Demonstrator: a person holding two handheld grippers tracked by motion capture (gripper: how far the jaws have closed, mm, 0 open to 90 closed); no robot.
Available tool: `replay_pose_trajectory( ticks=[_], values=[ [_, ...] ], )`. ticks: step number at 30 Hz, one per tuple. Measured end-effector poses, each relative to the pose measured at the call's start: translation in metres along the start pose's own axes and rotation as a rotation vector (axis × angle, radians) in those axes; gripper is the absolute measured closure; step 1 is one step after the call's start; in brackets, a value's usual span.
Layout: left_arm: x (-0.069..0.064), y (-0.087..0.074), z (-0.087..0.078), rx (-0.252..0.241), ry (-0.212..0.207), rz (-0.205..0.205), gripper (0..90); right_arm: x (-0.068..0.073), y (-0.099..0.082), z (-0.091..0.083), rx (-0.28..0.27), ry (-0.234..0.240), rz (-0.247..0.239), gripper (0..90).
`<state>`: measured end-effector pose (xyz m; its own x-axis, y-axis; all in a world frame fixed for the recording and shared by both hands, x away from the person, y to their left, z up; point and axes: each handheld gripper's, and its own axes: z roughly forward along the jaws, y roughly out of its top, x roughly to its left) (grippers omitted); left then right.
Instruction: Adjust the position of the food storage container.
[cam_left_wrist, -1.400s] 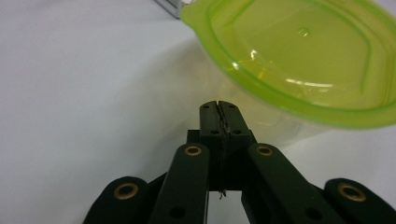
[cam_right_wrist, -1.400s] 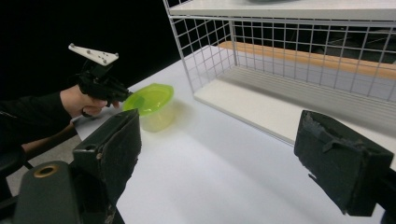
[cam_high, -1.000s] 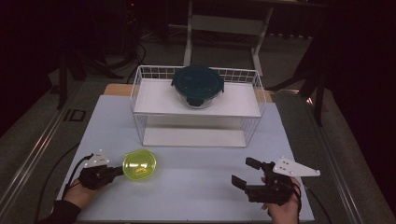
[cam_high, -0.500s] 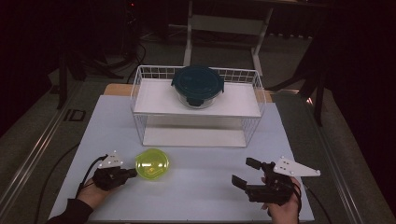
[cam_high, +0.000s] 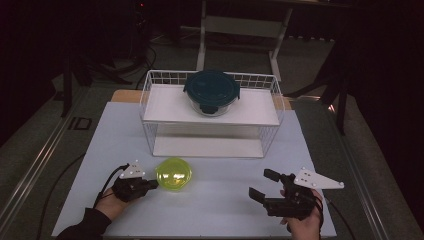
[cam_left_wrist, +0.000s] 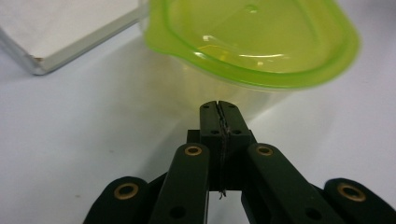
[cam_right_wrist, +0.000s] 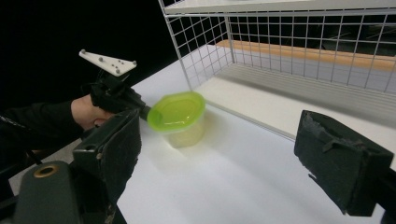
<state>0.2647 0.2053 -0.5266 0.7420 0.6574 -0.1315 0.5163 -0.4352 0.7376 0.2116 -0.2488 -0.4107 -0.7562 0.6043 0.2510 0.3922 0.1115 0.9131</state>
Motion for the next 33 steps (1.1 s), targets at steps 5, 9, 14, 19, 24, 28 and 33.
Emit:
replay_pose_trajectory(
  ticks=[5, 9, 14, 19, 24, 28, 33],
  values=[
    [0.012, 0.007, 0.002, -0.01, 0.026, -0.003, 88.8, 0.0, 0.0, -0.001, -0.002, -0.002, 0.003, 14.6],
    [0.022, 0.011, 0.009, -0.015, 0.032, -0.017, 88.8, -0.001, 0.0, 0.0, 0.001, -0.001, 0.008, 14.6],
    [0.024, 0.013, 0.015, -0.018, 0.006, -0.025, 88.8, 0.0, 0.0, -0.001, 0.003, -0.002, 0.006, 14.6],
    [0.015, 0.013, 0.015, -0.009, -0.012, -0.009, 88.8, -0.002, -0.001, -0.001, -0.001, -0.004, 0.011, 14.6],
    [0.005, 0.015, 0.015, -0.007, -0.033, 0.012, 88.8, -0.001, -0.001, -0.001, 0.002, -0.004, 0.008, 14.6],
    [-0.005, 0.017, 0.02, 0.0, -0.066, 0.026, 88.8, -0.001, -0.001, -0.001, 0.003, -0.005, 0.008, 14.5],
    [-0.015, 0.02, 0.029, 0.017, -0.095, 0.046, 88.8, -0.001, -0.002, 0.0, 0.005, -0.004, 0.01, 14.6]
  ],
)
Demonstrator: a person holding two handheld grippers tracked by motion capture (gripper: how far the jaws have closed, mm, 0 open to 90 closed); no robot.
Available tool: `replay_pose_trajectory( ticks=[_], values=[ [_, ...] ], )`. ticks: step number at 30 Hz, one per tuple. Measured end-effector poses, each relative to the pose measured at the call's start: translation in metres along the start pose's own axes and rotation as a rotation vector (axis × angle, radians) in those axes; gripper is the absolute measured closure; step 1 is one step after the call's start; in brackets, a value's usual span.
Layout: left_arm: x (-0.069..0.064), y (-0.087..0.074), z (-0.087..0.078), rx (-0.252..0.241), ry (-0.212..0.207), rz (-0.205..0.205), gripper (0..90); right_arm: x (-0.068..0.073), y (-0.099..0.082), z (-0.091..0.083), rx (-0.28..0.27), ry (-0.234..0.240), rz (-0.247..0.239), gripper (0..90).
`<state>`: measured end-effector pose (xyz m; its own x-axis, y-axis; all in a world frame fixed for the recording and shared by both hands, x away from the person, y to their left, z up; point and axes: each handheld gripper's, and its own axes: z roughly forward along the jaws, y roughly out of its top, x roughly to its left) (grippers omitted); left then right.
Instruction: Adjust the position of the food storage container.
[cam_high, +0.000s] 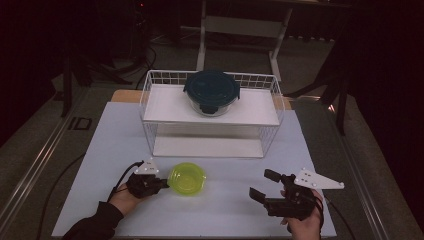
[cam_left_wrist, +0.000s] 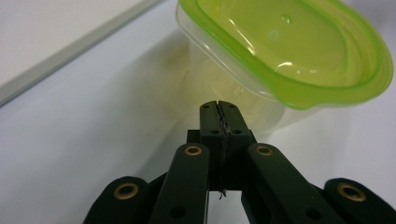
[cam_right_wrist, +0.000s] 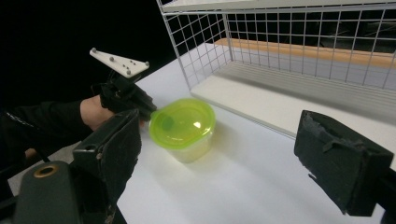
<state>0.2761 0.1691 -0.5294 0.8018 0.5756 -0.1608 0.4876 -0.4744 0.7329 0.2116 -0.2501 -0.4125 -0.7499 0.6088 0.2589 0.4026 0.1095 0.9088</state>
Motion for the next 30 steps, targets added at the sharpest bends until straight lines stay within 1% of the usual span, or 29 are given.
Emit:
replay_pose_trajectory(
  ticks=[1, 3, 4, 5, 6, 11, 12, 20, 21, 25, 30],
  values=[
    [-0.001, 0.001, 0.002, 0.006, -0.007, 0.006, 88.8, 0.0, 0.0, 0.0, 0.0, 0.001, 0.0, 14.6],
    [-0.003, 0.002, 0.004, 0.011, -0.006, 0.01, 88.7, 0.0, 0.0, 0.0, 0.0, 0.001, -0.001, 14.5],
    [-0.006, 0.003, 0.008, 0.017, -0.014, 0.02, 88.7, 0.0, 0.0, 0.0, 0.0, 0.001, -0.001, 14.5],
    [-0.006, 0.003, 0.008, 0.017, -0.014, 0.02, 88.8, 0.0, 0.0, 0.0, 0.0, 0.001, -0.001, 14.5],
    [-0.008, 0.006, 0.013, 0.025, -0.024, 0.02, 88.8, 0.001, -0.001, 0.0, 0.0, -0.001, -0.004, 14.6],
    [-0.012, 0.01, 0.02, 0.027, -0.033, 0.027, 88.7, 0.0, -0.002, 0.001, 0.001, 0.0, -0.002, 14.6],
    [-0.013, 0.013, 0.022, 0.024, -0.042, 0.03, 88.7, 0.001, -0.002, 0.001, 0.004, 0.002, 0.001, 14.6],
    [-0.015, 0.021, 0.032, 0.026, -0.047, 0.041, 88.8, 0.001, -0.003, 0.003, 0.007, 0.007, -0.001, 14.6],
    [-0.016, 0.024, 0.036, 0.025, -0.053, 0.045, 88.8, 0.001, -0.003, 0.002, 0.007, 0.007, -0.004, 14.6],
    [-0.018, 0.028, 0.042, 0.034, -0.061, 0.058, 88.7, 0.0, -0.003, 0.002, 0.007, 0.003, -0.004, 14.9],
    [-0.021, 0.032, 0.047, 0.038, -0.063, 0.058, 88.7, 0.0, -0.003, 0.001, 0.004, 0.0, -0.008, 14.9]
  ],
)
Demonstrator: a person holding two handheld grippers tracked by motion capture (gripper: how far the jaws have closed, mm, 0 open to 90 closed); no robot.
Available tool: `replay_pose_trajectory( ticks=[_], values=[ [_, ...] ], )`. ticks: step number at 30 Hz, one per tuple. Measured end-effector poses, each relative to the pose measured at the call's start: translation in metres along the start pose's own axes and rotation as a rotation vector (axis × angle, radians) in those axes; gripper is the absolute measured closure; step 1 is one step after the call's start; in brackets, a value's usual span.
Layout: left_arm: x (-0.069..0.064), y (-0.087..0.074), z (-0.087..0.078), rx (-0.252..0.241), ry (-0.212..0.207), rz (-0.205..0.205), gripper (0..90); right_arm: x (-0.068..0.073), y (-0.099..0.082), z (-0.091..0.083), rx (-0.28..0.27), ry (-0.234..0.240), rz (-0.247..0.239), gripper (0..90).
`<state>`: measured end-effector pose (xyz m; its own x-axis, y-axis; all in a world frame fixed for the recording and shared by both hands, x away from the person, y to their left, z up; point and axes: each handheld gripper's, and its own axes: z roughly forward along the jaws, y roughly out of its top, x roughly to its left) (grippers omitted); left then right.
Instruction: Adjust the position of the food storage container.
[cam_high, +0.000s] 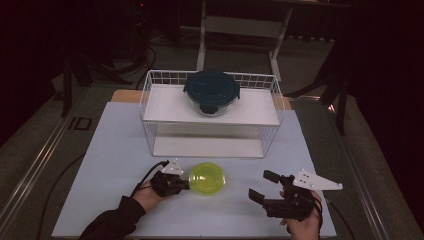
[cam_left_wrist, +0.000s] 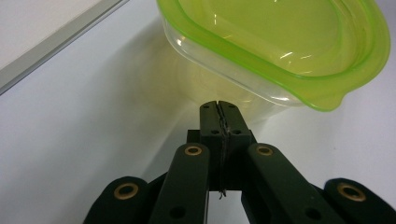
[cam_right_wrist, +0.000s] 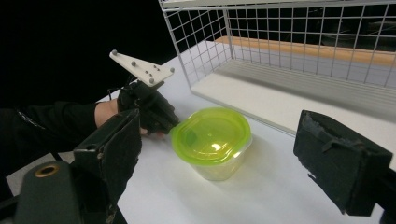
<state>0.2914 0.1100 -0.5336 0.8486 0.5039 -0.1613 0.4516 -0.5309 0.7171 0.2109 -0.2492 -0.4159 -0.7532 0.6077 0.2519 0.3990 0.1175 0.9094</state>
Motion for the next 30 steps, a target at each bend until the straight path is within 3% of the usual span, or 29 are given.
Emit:
replay_pose_trajectory(
  ticks=[7, 15, 19, 21, 24, 27, 30],
  values=[
    [-0.001, 0.002, 0.004, 0.003, -0.016, 0.003, 88.7, 0.0, 0.0, -0.001, -0.002, -0.002, 0.0, 14.9],
    [0.002, -0.002, -0.001, 0.006, -0.001, -0.007, 88.5, 0.0, 0.0, -0.001, -0.001, -0.006, -0.009, 15.1],
    [0.008, -0.008, -0.023, -0.017, 0.022, -0.043, 86.7, 0.001, 0.0, 0.0, 0.004, -0.015, -0.015, 15.0],
    [0.008, -0.008, -0.029, -0.027, 0.027, -0.046, 83.7, 0.0, 0.0, 0.0, 0.004, -0.017, -0.016, 15.0],
    [0.009, -0.008, -0.05, -0.062, 0.037, -0.057, 80.8, 0.001, 0.0, 0.001, 0.006, -0.017, -0.018, 15.1],
    [0.008, -0.006, -0.066, -0.09, 0.027, -0.076, 76.3, 0.001, 0.0, 0.001, 0.004, -0.016, -0.021, 15.2],
    [0.006, -0.003, -0.076, -0.126, 0.009, -0.102, 65.9, 0.0, -0.001, 0.003, 0.0, -0.004, -0.025, 17.0]
  ],
)
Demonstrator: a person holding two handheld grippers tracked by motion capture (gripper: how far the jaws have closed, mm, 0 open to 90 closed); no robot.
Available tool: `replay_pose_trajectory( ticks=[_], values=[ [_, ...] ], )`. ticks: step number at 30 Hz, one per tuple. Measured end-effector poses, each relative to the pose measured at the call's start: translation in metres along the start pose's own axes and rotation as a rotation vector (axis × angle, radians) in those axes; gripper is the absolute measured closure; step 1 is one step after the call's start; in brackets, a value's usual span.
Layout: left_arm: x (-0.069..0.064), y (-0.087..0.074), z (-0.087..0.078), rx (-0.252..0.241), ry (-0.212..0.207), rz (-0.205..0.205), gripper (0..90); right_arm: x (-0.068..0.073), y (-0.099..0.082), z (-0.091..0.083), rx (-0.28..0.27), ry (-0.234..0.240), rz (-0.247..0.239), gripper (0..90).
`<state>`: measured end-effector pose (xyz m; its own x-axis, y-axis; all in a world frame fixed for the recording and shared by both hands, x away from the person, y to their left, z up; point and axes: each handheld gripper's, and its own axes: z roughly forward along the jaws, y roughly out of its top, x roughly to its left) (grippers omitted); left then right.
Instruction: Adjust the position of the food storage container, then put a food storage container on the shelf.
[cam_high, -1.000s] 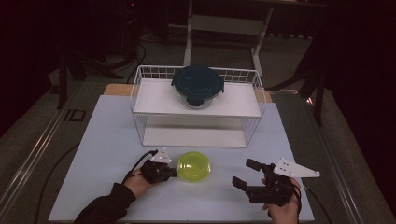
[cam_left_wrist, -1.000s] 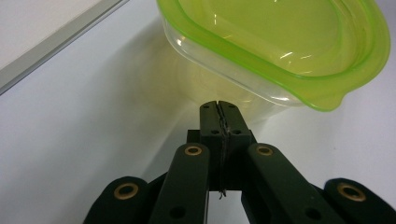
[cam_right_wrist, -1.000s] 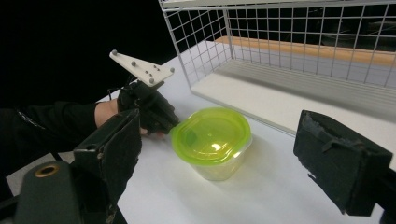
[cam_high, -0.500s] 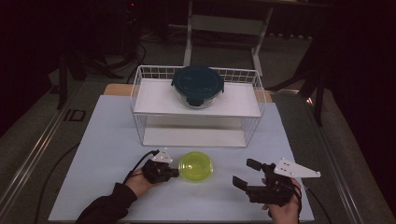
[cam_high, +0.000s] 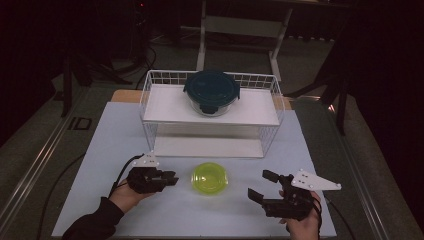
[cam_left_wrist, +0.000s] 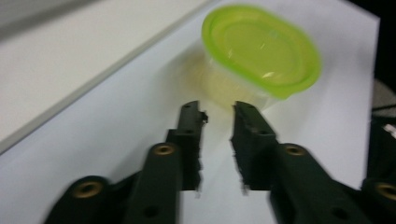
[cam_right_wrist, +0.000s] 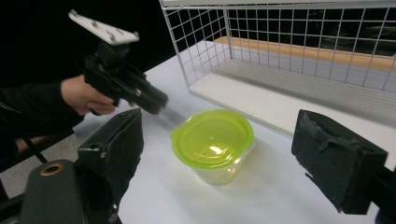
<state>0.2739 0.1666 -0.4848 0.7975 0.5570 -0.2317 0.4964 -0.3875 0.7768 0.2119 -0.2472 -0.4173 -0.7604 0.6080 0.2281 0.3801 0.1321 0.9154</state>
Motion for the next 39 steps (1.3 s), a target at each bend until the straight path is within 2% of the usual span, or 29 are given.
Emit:
replay_pose_trajectory(
  ticks=[3, 5, 8, 10, 12, 13, 15, 16, 17, 19, 22, 24, 25, 27, 28, 32, 33, 34, 35, 39],
  values=[
    [-0.003, 0.006, -0.008, -0.032, -0.008, -0.015, 55.8, -0.002, -0.002, 0.003, 0.008, 0.0, -0.004, 18.3],
    [-0.006, 0.013, -0.015, -0.056, -0.021, -0.028, 52.0, -0.002, -0.003, 0.005, 0.009, -0.009, -0.027, 18.5],
    [-0.009, 0.021, -0.019, -0.069, -0.04, -0.044, 39.5, -0.002, -0.002, 0.007, 0.007, -0.002, -0.035, 18.4],
    [-0.013, 0.028, -0.021, -0.079, -0.03, -0.052, 31.8, -0.002, -0.001, 0.009, 0.021, -0.003, -0.045, 16.9],
    [-0.016, 0.032, -0.02, -0.086, -0.037, -0.054, 26.0, -0.002, 0.0, 0.012, 0.032, -0.005, -0.057, 14.2],
    [-0.018, 0.034, -0.019, -0.088, -0.03, -0.05, 23.9, -0.002, 0.0, 0.014, 0.039, -0.008, -0.065, 13.9],
    [-0.02, 0.038, -0.016, -0.085, -0.048, -0.041, 15.0, -0.003, 0.001, 0.017, 0.036, -0.009, -0.065, 13.8],
    [-0.02, 0.039, -0.015, -0.084, -0.047, -0.045, 13.9, -0.004, 0.002, 0.02, 0.042, -0.007, -0.063, 13.8],
    [-0.021, 0.04, -0.012, -0.08, -0.061, -0.049, 12.5, -0.005, 0.002, 0.021, 0.046, -0.009, -0.061, 13.8],
    [-0.021, 0.043, -0.005, -0.049, -0.085, -0.061, 2.2, -0.007, 0.003, 0.027, 0.067, -0.014, -0.042, 13.8],
    [-0.018, 0.043, 0.003, -0.058, -0.083, -0.093, 0.0, -0.01, 0.004, 0.036, 0.094, -0.016, -0.022, 13.4],
    [-0.014, 0.043, 0.009, -0.069, -0.092, -0.132, 0.0, -0.012, 0.005, 0.044, 0.114, -0.023, 0.003, 12.1],
    [-0.012, 0.043, 0.013, -0.066, -0.095, -0.155, 0.0, -0.014, 0.004, 0.048, 0.119, -0.017, 0.021, 10.8],
    [-0.01, 0.043, 0.02, -0.049, -0.093, -0.171, 0.1, -0.016, 0.003, 0.059, 0.148, 0.003, 0.06, 10.8],
    [-0.009, 0.043, 0.023, -0.044, -0.092, -0.179, 0.1, -0.017, 0.002, 0.062, 0.158, -0.005, 0.068, 10.8],
    [-0.007, 0.042, 0.034, -0.031, -0.096, -0.233, 4.2, -0.024, 0.0, 0.08, 0.215, -0.012, 0.127, 13.7],
    [-0.007, 0.042, 0.034, -0.031, -0.096, -0.233, 6.4, -0.024, 0.0, 0.08, 0.215, -0.012, 0.127, 13.7],
    [-0.006, 0.042, 0.04, -0.012, -0.082, -0.273, 6.4, -0.026, 0.0, 0.084, 0.228, -0.014, 0.149, 14.3],
    [-0.005, 0.041, 0.042, -0.011, -0.077, -0.301, 10.9, -0.031, -0.001, 0.093, 0.252, -0.003, 0.192, 16.4],
    [0.0, 0.036, 0.05, 0.007, -0.078, -0.414, 18.2, -0.042, -0.007, 0.107, 0.278, -0.001, 0.285, 26.3]
  ],
)
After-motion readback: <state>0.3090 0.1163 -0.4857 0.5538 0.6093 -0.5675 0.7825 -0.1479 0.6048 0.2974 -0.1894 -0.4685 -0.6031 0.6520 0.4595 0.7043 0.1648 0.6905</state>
